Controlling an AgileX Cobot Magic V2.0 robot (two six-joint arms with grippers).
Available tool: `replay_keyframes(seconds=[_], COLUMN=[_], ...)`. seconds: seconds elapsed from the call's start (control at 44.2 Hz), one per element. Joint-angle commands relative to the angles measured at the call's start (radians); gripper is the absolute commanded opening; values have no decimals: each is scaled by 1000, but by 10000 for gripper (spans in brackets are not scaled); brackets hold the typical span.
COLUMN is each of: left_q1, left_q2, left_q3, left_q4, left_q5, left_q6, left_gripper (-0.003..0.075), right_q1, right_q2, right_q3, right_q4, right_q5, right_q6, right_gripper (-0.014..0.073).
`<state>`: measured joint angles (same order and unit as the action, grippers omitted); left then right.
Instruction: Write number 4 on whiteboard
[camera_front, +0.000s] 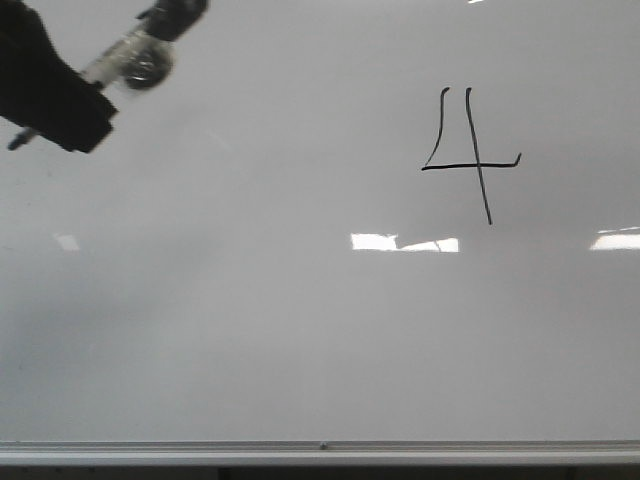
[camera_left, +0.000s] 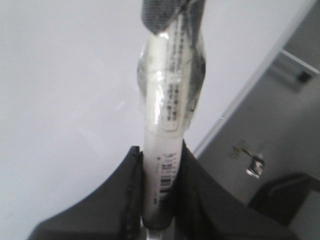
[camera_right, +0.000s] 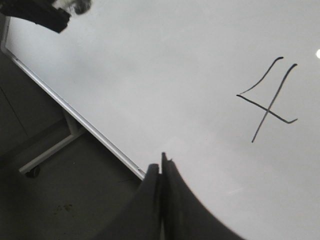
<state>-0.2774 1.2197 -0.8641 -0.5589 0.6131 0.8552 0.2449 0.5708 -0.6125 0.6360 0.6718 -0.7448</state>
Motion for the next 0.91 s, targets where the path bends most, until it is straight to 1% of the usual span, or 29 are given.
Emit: replay_keyframes(seconds=[0.0,0.045,0.136,0.181,0.249,0.317,0.543,0.611,0.883], left_q1=[81,147,269,329,391,423,426,426,426], left_q2=[-84,-107,-120,-116,-102,-77,105,155,241], left_q3=[38,71,110,110,106,90,-12,-39,-65], left_q4=[13,42,85,85,71,67,67,67,67], left_q5=[-160,-203,-227,-223,-230,-246,-275,-308,-409], left_q6=[-128,-212,-291,-294,-296,-296,-296,-296,-292], left_gripper=[-20,-20,-20,-20,-20,-20,-20,-20,-20], right_q1=[-13,-13,-13,-13,-13,-13,-13,-13,-13], right_q2=[-41,-50,-52,-52,-52,-52,-52,-52,-52], right_q3=[12,21,22,22,22,22,22,22,22], right_q4=[37,37,37,37,37,37,37,37,37], right_q5=[-79,-78,-78,-78,-78,-77,-75,-69,-53], right_q6=[4,4,4,4,4,4,4,4,4], right_gripper=[-116,-116,-116,-116,-116,-116,-116,-116,-116])
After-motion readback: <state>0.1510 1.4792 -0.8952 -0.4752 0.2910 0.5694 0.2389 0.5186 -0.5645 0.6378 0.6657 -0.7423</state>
